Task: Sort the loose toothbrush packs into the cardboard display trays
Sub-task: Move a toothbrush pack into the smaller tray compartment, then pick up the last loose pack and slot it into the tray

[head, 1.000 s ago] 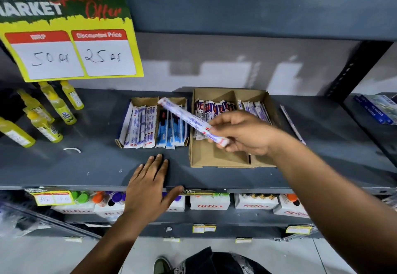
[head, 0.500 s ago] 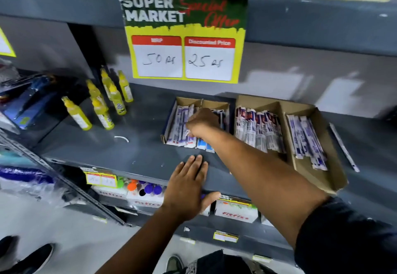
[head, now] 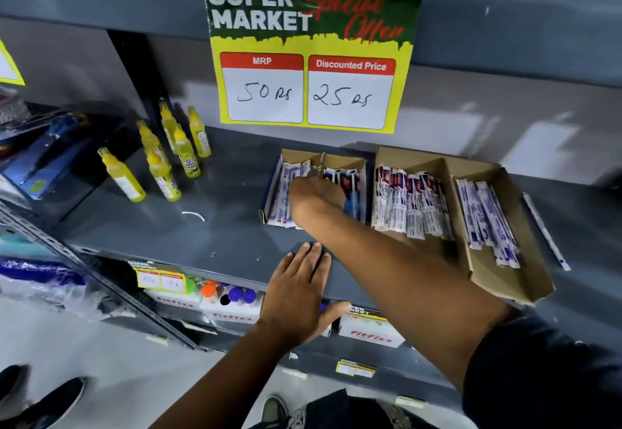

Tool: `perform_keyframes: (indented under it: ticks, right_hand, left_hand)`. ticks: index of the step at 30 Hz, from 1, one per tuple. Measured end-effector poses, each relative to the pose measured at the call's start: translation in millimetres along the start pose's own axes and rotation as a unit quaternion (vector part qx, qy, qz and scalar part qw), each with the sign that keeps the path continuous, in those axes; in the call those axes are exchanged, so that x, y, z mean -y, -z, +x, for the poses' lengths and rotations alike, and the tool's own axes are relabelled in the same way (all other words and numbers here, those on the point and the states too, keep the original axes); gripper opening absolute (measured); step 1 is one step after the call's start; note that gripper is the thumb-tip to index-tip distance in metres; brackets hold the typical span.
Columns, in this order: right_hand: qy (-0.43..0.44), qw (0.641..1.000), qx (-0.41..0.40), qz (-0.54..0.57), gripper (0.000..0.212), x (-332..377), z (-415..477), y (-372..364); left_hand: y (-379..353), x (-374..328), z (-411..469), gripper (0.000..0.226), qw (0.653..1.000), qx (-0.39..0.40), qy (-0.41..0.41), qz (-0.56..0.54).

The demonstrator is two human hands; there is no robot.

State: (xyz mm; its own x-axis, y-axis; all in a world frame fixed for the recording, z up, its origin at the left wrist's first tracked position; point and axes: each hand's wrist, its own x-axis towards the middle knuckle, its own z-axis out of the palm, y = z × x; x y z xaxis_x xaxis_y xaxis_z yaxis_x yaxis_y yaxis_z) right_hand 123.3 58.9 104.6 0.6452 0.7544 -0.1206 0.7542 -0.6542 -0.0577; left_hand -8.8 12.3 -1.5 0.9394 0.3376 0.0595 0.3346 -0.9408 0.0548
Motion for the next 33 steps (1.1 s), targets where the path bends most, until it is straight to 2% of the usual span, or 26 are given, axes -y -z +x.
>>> perform_keyframes:
  ticks: [4, 10, 13, 15, 17, 20, 24, 26, 30, 33]
  right_hand:
    - [0.013, 0.999, -0.029, -0.035, 0.046, -23.1, -11.1, 7.8]
    - [0.043, 0.994, -0.088, 0.045, 0.028, -82.4, -24.8, 22.0]
    - [0.028, 0.994, -0.089, 0.049, 0.030, -120.0, -33.1, 20.3]
    - [0.010, 0.991, -0.089, 0.096, 0.028, -143.6, -42.1, 19.2]
    - [-0.021, 0.988, -0.090, 0.126, 0.028, -173.3, -48.7, 19.6]
    - [-0.115, 0.979, -0.109, 0.127, 0.029, -228.0, -60.0, 22.0]
    - [-0.280, 0.942, -0.149, 0.112, 0.032, -311.0, -81.8, 16.2]
    - [-0.351, 0.923, -0.122, 0.100, 0.039, -346.5, -94.9, 7.4]
    - [-0.359, 0.928, -0.028, 0.096, 0.037, -381.2, -115.3, -21.2]
    - [-0.401, 0.906, -0.076, 0.109, 0.028, -388.2, -120.8, -35.9]
  left_hand:
    - [2.9, -7.1, 1.5, 0.090, 0.999, -0.022, -0.017, -0.032]
    - [0.0, 0.4, -2.5, 0.086, 0.998, -0.046, -0.007, -0.034]
    - [0.7, -1.0, -2.2, 0.087, 0.999, -0.045, -0.007, -0.028]
    - [-1.9, -1.2, -2.7, 0.088, 0.998, -0.044, -0.010, -0.034]
    - [-2.3, -2.2, -2.5, 0.088, 0.998, -0.043, -0.004, -0.034]
    - [-1.8, -2.6, -1.3, 0.088, 0.999, -0.031, 0.002, -0.013]
    - [-0.6, -4.6, -1.6, 0.088, 1.000, -0.022, 0.001, 0.000]
    - [-0.2, -5.1, -1.5, 0.088, 1.000, -0.021, 0.002, 0.001]
    - [1.4, -6.3, -1.6, 0.089, 1.000, -0.016, 0.003, 0.004]
    - [2.8, -6.3, -1.6, 0.090, 1.000, -0.011, 0.007, 0.003]
